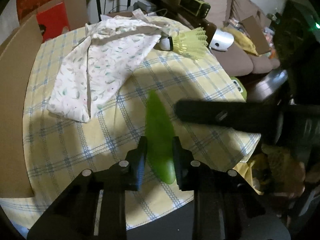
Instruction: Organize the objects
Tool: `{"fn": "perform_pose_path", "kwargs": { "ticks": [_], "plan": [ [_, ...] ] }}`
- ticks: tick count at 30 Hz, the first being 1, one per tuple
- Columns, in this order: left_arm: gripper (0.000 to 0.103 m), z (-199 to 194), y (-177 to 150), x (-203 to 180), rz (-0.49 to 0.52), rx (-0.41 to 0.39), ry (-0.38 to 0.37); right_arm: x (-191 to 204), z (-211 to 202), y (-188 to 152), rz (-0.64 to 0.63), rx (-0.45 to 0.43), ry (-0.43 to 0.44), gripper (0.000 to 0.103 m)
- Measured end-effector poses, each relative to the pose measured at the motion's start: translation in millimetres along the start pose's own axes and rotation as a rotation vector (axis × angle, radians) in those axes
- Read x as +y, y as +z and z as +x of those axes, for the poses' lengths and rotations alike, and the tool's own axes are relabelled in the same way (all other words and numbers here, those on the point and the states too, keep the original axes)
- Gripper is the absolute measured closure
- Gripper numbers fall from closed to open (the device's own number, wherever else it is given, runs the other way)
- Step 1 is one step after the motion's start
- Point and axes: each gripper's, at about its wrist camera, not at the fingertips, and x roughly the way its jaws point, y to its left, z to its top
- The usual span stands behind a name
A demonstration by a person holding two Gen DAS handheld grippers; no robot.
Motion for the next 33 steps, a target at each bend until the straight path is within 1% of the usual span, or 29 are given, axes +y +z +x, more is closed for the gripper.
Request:
{"fn": "perform_pose_path", "kwargs": {
  "ticks": [1, 2, 3, 5, 9, 10, 11, 12, 13, 14, 15, 16, 18, 19, 20, 21, 22, 24, 25, 26, 27, 31, 33],
  "plan": [
    [0.086, 0, 1, 2, -0.008, -0.001, -0.003, -1, -5, 2, -0.005, -0.014, -0.024, 0.061],
    [0.095, 0, 1, 3, -0.012, -0.005, -0.001, -1, -9, 3, -0.009, -0.026, -0.04, 0.061],
    [0.1, 0, 2, 4, -0.012, -0.006, 0.005, -2, -12, 4, -0.01, -0.036, -0.047, 0.061],
    [0.101, 1, 3, 4, -0.006, 0.002, 0.022, -3, -19, 5, -0.012, -0.051, -0.057, 0.061],
    [0.101, -1, 4, 10, -0.054, 0.016, -0.049, -9, -25, 4, -0.014, -0.067, -0.084, 0.061],
    [0.094, -1, 5, 10, -0.063, 0.022, -0.055, -10, -25, 4, -0.009, -0.067, -0.083, 0.061],
    [0.081, 0, 6, 10, -0.07, 0.033, -0.063, -12, -24, 3, -0.004, -0.067, -0.082, 0.061],
    [0.073, 2, 6, 10, -0.08, 0.045, -0.071, -14, -26, 2, -0.002, -0.068, -0.082, 0.061],
    [0.062, 1, 6, 10, -0.095, 0.042, -0.087, -15, -26, 2, 0.0, -0.068, -0.081, 0.061],
    [0.057, 1, 6, 9, -0.103, 0.039, -0.092, -16, -25, 1, 0.002, -0.067, -0.081, 0.061],
    [0.057, 2, 5, 6, -0.101, 0.037, -0.084, -16, -24, 0, 0.002, -0.064, -0.082, 0.061],
    [0.057, 2, 4, 2, -0.082, 0.03, -0.059, -16, -23, -1, 0.0, -0.06, -0.085, 0.061],
    [0.06, 4, 1, -10, -0.025, 0.018, 0.005, -15, -19, -2, -0.009, -0.055, -0.099, 0.061],
    [0.069, 5, -1, -17, 0.018, 0.012, 0.063, -14, -18, -2, -0.014, -0.053, -0.101, 0.061],
    [0.076, 7, -3, -22, 0.052, 0.007, 0.11, -13, -17, -2, -0.019, -0.05, -0.101, 0.061],
    [0.076, 7, -4, -25, 0.071, 0.001, 0.12, -11, -15, -2, -0.024, -0.045, -0.1, 0.061],
    [0.077, 7, -3, -23, 0.063, 0.001, 0.111, -9, -13, -3, -0.029, -0.043, -0.101, 0.061],
    [0.082, 5, -2, -17, 0.05, -0.004, 0.102, -5, -10, -2, -0.042, -0.037, -0.1, 0.061],
    [0.097, 4, 0, -14, 0.045, -0.021, 0.097, -3, -9, -2, -0.048, -0.034, -0.097, 0.061],
    [0.103, 3, 2, -12, 0.047, -0.022, 0.11, -1, -7, -1, -0.052, -0.03, -0.092, 0.061],
    [0.103, 3, 2, -10, 0.045, -0.022, 0.112, 1, -4, -1, -0.057, -0.023, -0.086, 0.061],
    [0.103, 6, 8, 6, -0.012, -0.018, 0.051, 1, 9, 1, -0.043, 0.0, -0.066, 0.061],
    [0.103, 8, 10, 11, -0.015, -0.022, 0.06, 1, 17, 2, -0.03, 0.013, -0.037, 0.061]
  ]
}}
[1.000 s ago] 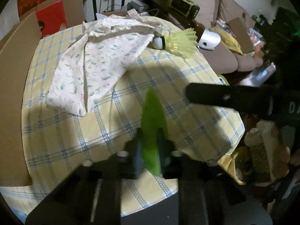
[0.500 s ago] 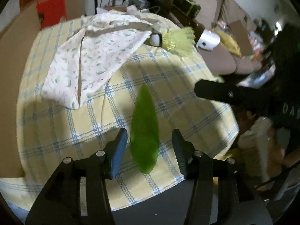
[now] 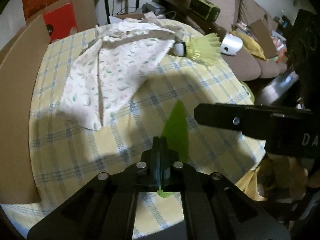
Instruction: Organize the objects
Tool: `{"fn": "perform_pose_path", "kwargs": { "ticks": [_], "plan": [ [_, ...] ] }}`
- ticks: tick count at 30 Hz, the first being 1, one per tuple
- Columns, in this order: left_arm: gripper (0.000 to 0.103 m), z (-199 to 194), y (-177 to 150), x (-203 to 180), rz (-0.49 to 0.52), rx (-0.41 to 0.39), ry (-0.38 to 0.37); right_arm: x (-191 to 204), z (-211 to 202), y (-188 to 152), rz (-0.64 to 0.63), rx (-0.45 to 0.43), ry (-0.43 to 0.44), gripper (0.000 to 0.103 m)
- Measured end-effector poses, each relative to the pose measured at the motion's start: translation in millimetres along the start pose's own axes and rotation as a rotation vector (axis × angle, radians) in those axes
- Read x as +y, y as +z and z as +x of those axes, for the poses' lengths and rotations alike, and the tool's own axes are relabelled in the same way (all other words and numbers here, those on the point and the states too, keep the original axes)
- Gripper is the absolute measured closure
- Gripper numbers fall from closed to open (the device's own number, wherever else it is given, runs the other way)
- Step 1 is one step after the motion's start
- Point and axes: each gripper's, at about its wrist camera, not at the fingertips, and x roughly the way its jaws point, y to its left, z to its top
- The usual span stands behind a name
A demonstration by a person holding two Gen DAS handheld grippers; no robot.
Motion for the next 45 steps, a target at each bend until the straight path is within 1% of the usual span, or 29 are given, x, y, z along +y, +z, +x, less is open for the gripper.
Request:
{"fn": "perform_pose_path", "kwargs": {
  "ticks": [2, 5, 9, 11, 13, 14, 17, 21, 26, 29, 31, 34, 35, 38, 41, 43, 45],
  "plan": [
    [0.103, 1, 2, 5, -0.002, -0.005, -0.001, 2, 5, 2, -0.007, -0.001, -0.002, 0.061],
    [0.103, 0, 5, 15, -0.022, 0.006, -0.02, 6, 12, 10, -0.027, 0.0, -0.031, 0.061],
    [0.102, -17, 0, 23, -0.028, 0.017, -0.074, 11, 18, 15, -0.057, 0.018, -0.064, 0.061],
    [0.094, -25, -5, 23, -0.022, 0.026, -0.098, 12, 23, 15, -0.071, 0.027, -0.088, 0.061],
    [0.088, -32, -11, 20, -0.006, 0.035, -0.11, 13, 25, 15, -0.075, 0.032, -0.093, 0.061],
    [0.087, -33, -14, 18, 0.005, 0.045, -0.117, 13, 26, 15, -0.08, 0.032, -0.095, 0.061],
    [0.087, -33, -23, 9, 0.028, 0.076, -0.138, 14, 28, 17, -0.085, 0.033, -0.101, 0.062],
    [0.087, -24, -33, 1, 0.056, 0.111, -0.117, 14, 30, 22, -0.091, 0.034, -0.116, 0.065],
    [0.095, -21, -32, -2, 0.069, 0.097, -0.1, 16, 35, 30, -0.125, 0.021, -0.124, 0.064],
    [0.095, -20, -28, 2, 0.065, 0.092, -0.105, 13, 37, 37, -0.136, 0.021, -0.113, 0.064],
    [0.095, -19, -27, 3, 0.071, 0.089, -0.102, 12, 39, 39, -0.142, 0.035, -0.102, 0.064],
    [0.095, -18, -23, 8, 0.059, 0.091, -0.113, 10, 36, 40, -0.149, 0.042, -0.111, 0.064],
    [0.095, -18, -23, 9, 0.061, 0.091, -0.116, 8, 34, 40, -0.14, 0.04, -0.1, 0.064],
    [0.095, -19, -20, 8, 0.066, 0.088, -0.115, -7, 26, 42, -0.066, 0.024, -0.004, 0.064],
    [0.095, -19, -20, 9, 0.066, 0.082, -0.119, -18, 21, 45, -0.022, 0.016, 0.075, 0.063],
    [0.095, -19, -20, 8, 0.063, 0.082, -0.12, -22, 19, 45, -0.006, 0.013, 0.113, 0.063],
    [0.095, -19, -20, 7, 0.061, 0.082, -0.121, -27, 18, 43, 0.01, 0.014, 0.107, 0.063]
  ]
}}
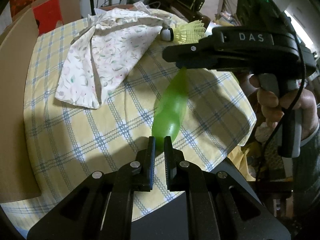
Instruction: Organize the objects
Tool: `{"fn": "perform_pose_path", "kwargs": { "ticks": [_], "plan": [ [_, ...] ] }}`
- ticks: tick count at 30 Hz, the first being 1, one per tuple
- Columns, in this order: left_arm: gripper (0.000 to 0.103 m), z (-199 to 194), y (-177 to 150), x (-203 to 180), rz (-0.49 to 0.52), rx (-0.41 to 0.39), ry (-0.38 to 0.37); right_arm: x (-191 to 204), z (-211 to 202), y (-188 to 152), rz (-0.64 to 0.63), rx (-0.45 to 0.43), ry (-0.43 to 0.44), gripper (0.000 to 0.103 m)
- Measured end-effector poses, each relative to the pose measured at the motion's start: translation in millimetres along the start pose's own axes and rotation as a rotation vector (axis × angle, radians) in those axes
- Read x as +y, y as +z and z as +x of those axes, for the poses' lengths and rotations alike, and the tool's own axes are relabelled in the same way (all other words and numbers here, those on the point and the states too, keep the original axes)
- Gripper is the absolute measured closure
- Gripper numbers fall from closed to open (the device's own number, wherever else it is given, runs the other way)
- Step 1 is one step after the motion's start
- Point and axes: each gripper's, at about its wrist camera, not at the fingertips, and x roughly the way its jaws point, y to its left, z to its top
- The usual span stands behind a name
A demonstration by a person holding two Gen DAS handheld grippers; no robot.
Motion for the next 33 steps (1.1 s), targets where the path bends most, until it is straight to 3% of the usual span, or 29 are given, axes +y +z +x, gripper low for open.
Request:
{"fn": "perform_pose_path", "kwargs": {
  "ticks": [15, 17, 18, 21, 25, 28, 33],
  "plan": [
    [0.095, 1, 0, -2, -0.003, -0.009, -0.013, -15, 8, -22, 0.075, 0.023, 0.212, 0.064],
    [0.095, 3, 2, 4, -0.005, -0.01, -0.025, -16, 8, -22, 0.086, 0.009, 0.247, 0.07],
    [0.095, 3, 3, 4, -0.006, -0.01, -0.032, -16, 10, -23, 0.099, 0.008, 0.271, 0.087],
    [0.095, 5, 7, 6, -0.01, -0.01, -0.046, -14, 17, -24, 0.108, 0.028, 0.28, 0.09],
    [0.095, 7, 9, 7, -0.01, -0.013, -0.063, 6, 29, -30, 0.029, 0.085, 0.264, 0.09],
    [0.095, 10, 11, 13, -0.022, -0.016, -0.082, 27, 41, -36, -0.051, 0.129, 0.22, 0.091],
    [0.095, 8, 8, 14, -0.023, -0.02, -0.08, 52, 47, -38, -0.105, 0.12, 0.129, 0.091]
  ]
}}
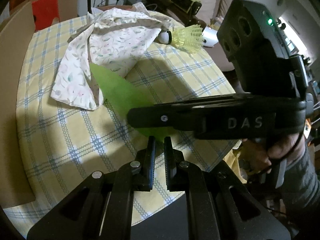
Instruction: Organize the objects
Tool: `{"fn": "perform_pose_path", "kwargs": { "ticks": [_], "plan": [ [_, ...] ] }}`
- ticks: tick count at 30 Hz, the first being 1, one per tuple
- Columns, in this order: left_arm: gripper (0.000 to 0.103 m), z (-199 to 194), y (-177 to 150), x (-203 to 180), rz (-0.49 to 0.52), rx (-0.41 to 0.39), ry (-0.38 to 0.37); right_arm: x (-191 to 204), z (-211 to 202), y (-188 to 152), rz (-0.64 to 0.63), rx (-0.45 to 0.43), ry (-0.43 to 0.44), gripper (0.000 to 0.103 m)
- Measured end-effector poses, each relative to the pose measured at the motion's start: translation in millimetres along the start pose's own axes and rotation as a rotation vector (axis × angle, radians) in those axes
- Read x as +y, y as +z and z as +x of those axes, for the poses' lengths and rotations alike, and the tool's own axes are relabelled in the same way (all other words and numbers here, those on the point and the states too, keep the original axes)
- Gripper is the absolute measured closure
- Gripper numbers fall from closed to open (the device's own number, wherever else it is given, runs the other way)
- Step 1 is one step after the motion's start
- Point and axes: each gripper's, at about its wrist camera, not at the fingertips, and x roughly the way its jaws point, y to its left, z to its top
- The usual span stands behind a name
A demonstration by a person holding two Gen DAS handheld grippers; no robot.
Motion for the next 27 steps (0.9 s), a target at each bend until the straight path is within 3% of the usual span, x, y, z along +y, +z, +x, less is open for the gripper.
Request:
{"fn": "perform_pose_path", "kwargs": {
  "ticks": [6, 10, 15, 22, 25, 27],
  "plan": [
    [0.095, -1, 0, 9, -0.039, 0.0, -0.036, 16, 5, 1, -0.047, -0.005, -0.077, 0.096],
    [0.095, -5, -2, 13, -0.055, -0.004, -0.031, 13, -3, 0, -0.034, -0.038, -0.066, 0.097],
    [0.088, -24, 0, 21, -0.086, -0.042, -0.048, 2, -20, -1, 0.005, -0.079, -0.057, 0.098],
    [0.061, -51, 16, 33, -0.155, -0.105, -0.047, -4, -53, -1, 0.003, -0.141, -0.094, 0.098],
    [0.054, -52, 27, 34, -0.179, -0.112, -0.046, -6, -67, -2, 0.003, -0.163, -0.118, 0.097],
    [0.043, -54, 31, 35, -0.191, -0.123, -0.035, -8, -79, -4, 0.013, -0.179, -0.135, 0.097]
  ]
}}
